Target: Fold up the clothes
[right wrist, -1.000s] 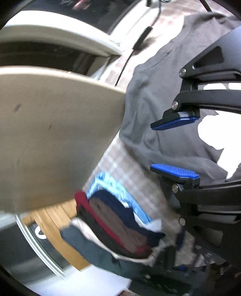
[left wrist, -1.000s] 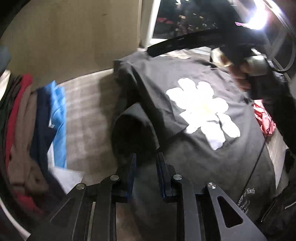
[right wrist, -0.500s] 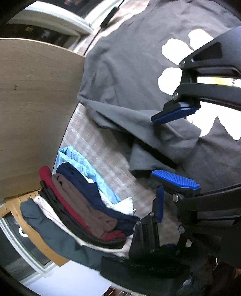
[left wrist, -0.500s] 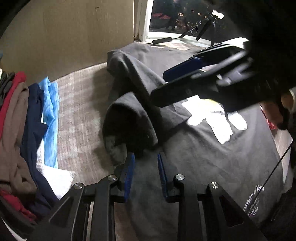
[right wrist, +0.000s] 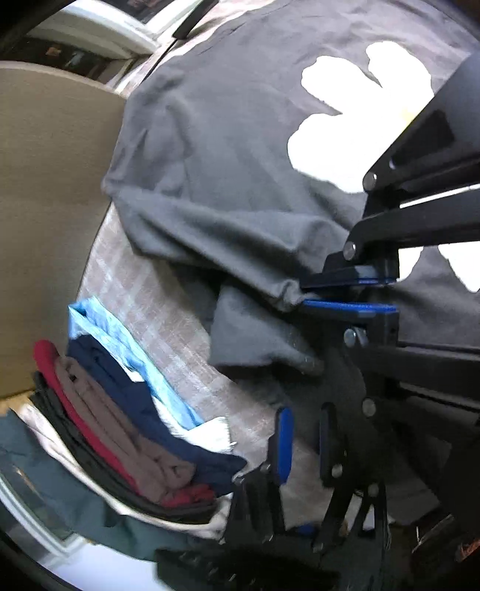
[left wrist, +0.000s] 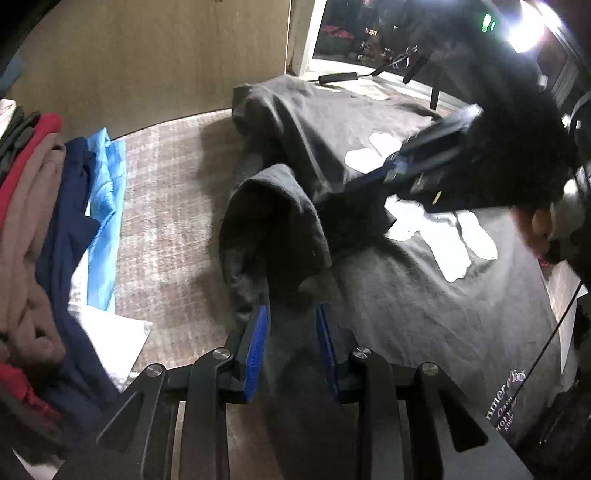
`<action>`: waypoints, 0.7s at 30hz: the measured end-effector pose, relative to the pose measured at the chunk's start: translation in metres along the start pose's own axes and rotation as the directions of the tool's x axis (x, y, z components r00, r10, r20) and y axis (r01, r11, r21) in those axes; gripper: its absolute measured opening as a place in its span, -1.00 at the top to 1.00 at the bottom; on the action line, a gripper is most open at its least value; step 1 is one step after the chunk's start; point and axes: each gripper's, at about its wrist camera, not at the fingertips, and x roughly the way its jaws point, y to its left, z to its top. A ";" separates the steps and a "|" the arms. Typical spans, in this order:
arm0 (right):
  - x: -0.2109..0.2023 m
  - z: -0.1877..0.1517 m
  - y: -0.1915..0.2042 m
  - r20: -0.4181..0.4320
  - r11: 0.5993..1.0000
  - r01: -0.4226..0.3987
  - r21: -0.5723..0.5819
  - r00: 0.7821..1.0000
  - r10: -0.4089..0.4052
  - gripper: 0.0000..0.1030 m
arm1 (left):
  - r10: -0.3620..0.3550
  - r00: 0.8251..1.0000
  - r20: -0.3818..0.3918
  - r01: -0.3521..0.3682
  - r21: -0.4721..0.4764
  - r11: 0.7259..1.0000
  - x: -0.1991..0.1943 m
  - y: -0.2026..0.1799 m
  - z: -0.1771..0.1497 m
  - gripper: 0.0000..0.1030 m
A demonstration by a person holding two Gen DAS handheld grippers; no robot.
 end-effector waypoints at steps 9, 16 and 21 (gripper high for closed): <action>-0.063 -0.022 -0.098 0.142 0.940 0.018 0.341 0.987 -0.070 0.84 | 0.052 0.998 0.035 -0.054 0.058 0.997 -0.014 0.008 0.021 0.46; -0.047 -0.014 -0.088 0.102 0.979 0.032 0.200 0.993 -0.054 0.02 | 0.049 0.999 0.013 -0.051 0.227 0.972 -0.003 -0.017 0.038 0.38; -0.051 0.013 -0.080 0.152 0.994 0.015 0.111 0.988 -0.032 0.02 | 0.082 0.997 -0.010 -0.075 0.299 0.951 0.012 -0.031 0.032 0.37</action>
